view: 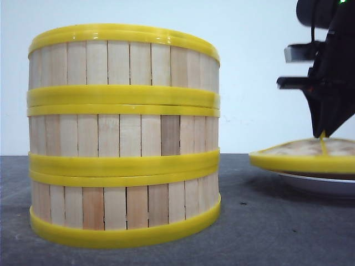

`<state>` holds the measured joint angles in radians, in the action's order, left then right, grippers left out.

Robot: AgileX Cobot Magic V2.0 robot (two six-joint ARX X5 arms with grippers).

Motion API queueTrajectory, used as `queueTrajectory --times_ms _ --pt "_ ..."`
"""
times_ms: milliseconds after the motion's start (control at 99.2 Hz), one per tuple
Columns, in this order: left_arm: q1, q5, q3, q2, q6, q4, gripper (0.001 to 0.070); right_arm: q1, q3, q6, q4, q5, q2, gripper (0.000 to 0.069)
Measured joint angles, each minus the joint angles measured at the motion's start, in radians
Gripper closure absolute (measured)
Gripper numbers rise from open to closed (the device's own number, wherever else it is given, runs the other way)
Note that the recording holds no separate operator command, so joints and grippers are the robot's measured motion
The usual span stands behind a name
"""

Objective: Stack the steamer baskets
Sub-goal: 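Grip the woven lid knob with the right gripper and lift it off the plate, then carry the lid over the stack and lower it onto the top basket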

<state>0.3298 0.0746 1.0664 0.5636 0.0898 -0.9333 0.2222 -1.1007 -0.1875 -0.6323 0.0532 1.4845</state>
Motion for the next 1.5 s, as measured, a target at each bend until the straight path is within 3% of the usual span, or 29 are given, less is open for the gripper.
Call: queueTrajectory --times_ms 262,474,696,857,1049,1170,1503 --pt "0.000 0.000 0.000 0.000 0.000 0.000 0.0383 0.000 -0.109 0.019 -0.066 -0.008 -0.139 0.0637" --pt "0.000 0.000 0.000 0.000 0.000 0.000 0.0383 0.035 -0.334 0.023 -0.180 -0.119 -0.182 0.0637" --pt "0.000 0.000 0.000 0.000 0.000 0.000 0.0383 0.177 -0.569 0.018 -0.247 -0.190 -0.173 0.0638" --pt "0.000 0.000 0.000 0.000 0.000 0.000 0.0383 0.330 -0.646 0.015 -0.263 -0.208 -0.130 0.0638" --pt "0.000 0.000 0.000 0.000 0.000 0.000 0.0383 0.494 -0.679 0.017 -0.272 -0.204 -0.035 0.0638" --pt "0.000 0.000 0.000 0.000 0.000 0.000 0.0383 0.577 -0.687 0.033 -0.276 -0.148 0.021 0.0638" --pt "0.000 0.000 0.000 0.000 0.000 0.000 0.0383 0.687 -0.689 0.091 -0.312 -0.037 0.142 0.0638"
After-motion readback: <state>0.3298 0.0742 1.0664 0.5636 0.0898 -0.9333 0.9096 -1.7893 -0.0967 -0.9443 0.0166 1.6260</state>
